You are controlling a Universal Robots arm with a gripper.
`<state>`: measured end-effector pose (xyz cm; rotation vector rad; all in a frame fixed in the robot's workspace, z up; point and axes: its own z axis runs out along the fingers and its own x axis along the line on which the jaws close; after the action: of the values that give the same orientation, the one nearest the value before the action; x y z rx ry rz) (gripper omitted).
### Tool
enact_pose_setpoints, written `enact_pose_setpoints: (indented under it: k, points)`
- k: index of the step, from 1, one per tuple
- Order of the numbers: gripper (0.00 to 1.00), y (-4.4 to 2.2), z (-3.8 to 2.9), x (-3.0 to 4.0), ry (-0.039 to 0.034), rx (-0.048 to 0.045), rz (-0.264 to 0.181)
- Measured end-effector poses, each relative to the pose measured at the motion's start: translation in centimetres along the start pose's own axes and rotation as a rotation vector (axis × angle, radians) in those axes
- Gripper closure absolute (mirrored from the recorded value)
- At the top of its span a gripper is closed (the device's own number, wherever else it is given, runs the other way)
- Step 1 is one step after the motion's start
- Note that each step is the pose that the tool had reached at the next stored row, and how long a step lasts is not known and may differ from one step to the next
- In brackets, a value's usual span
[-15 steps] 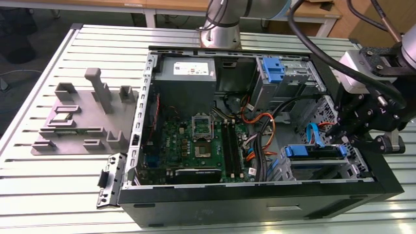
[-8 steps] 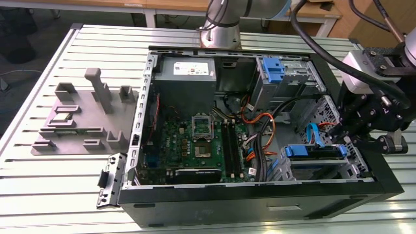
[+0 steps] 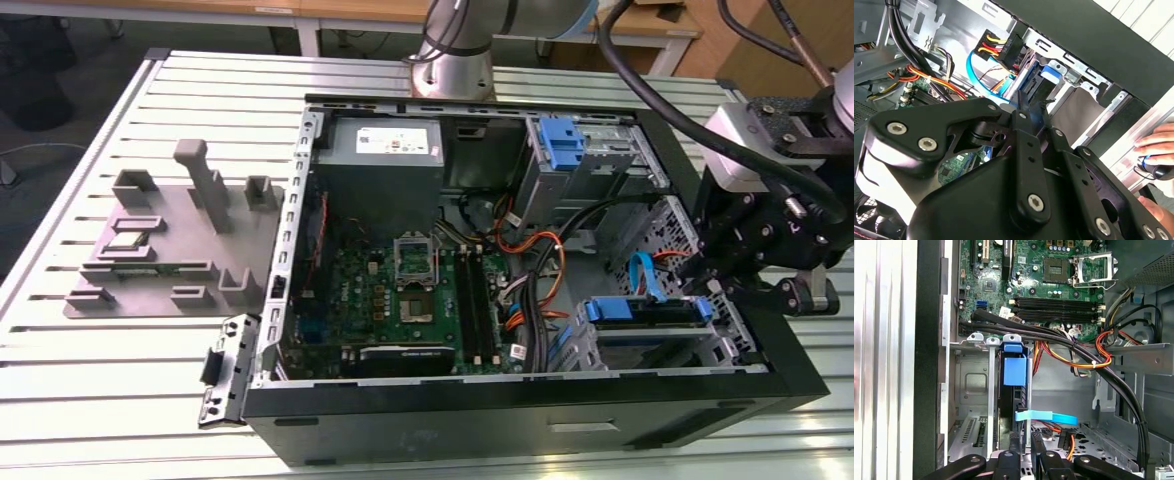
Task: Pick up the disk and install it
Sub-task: 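Insert the first disk wire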
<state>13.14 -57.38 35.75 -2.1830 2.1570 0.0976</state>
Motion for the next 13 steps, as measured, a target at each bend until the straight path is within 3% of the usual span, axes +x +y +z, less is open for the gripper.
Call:
enact_pose_setpoints:
  k: [13]
  points:
    - [0.76,0.0,-0.37,-0.04,0.0001,0.0,0.0]
